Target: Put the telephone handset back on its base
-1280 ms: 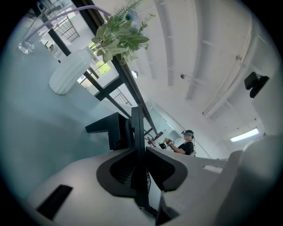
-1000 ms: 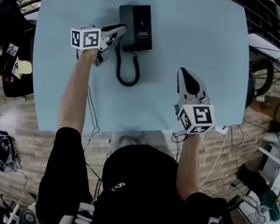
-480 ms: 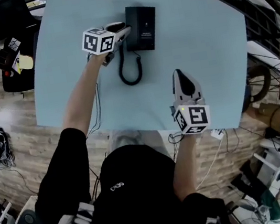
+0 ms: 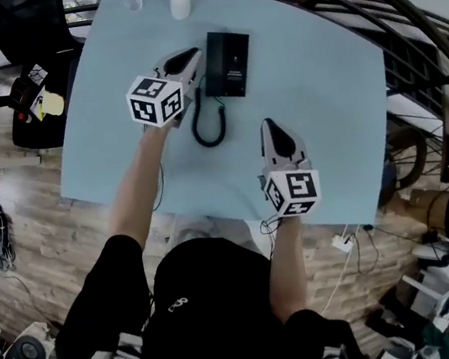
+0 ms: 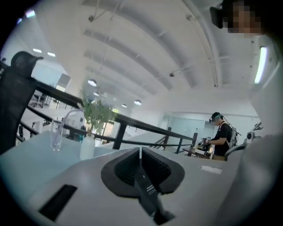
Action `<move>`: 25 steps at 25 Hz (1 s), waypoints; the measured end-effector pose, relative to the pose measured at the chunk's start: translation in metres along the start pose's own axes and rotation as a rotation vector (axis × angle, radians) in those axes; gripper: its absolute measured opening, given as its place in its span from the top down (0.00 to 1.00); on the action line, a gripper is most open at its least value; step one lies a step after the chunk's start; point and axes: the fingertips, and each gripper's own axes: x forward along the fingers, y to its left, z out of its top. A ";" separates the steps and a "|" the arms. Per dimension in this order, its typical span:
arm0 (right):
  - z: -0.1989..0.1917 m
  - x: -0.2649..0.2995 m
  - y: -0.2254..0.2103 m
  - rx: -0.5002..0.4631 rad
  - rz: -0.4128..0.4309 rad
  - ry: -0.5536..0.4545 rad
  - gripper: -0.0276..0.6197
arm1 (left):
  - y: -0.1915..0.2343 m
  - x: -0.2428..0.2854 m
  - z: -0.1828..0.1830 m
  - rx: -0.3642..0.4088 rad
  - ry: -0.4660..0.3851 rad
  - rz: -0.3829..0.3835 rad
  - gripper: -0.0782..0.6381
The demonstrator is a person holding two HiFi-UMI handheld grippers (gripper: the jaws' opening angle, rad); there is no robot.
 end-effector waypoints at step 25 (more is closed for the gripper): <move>0.161 0.032 0.030 -0.018 0.092 -0.325 0.97 | -0.088 -0.131 0.144 0.237 -0.313 0.410 0.89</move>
